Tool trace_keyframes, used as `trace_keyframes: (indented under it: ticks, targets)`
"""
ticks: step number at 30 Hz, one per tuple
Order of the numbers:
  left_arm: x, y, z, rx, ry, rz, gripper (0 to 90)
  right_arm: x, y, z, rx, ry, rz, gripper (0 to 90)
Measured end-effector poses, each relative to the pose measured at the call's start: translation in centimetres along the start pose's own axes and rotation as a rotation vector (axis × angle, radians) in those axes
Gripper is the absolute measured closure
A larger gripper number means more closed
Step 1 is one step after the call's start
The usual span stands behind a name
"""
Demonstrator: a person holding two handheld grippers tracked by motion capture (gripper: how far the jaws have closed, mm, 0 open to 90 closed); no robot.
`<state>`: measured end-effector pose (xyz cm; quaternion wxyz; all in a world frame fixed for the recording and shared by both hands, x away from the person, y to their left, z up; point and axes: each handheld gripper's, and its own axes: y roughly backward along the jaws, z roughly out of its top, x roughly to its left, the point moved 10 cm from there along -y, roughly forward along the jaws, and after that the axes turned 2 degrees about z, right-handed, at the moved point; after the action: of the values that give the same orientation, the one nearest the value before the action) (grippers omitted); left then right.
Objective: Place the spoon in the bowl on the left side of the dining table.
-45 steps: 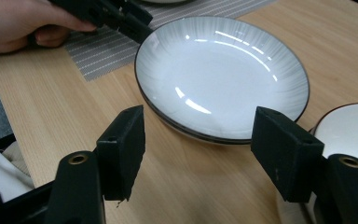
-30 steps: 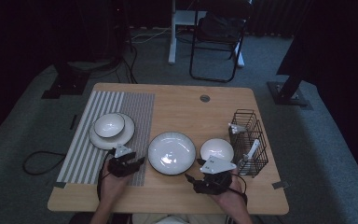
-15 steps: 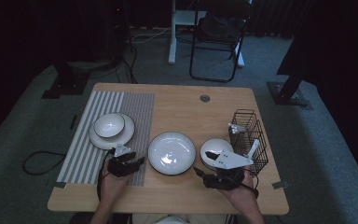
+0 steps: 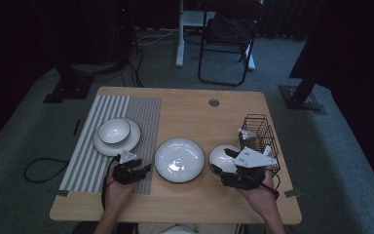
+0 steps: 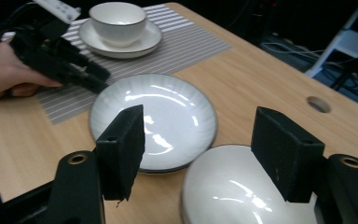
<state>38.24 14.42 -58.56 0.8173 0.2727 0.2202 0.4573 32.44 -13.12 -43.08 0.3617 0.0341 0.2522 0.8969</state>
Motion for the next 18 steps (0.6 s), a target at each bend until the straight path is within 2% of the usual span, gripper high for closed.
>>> trace_keyframes:
  ticks: [8, 18]
  targets:
    - [0.0, 0.0, 0.0, 0.002, 0.001, 0.001, 51.2, -2.3, 1.7, -0.2, -0.015, -0.015, -0.061, 34.6]
    - [0.0, 0.0, -0.1, 0.005, 0.004, -0.001, 51.1, -3.9, 2.8, -1.4, -0.023, -0.040, -0.093, 35.0]
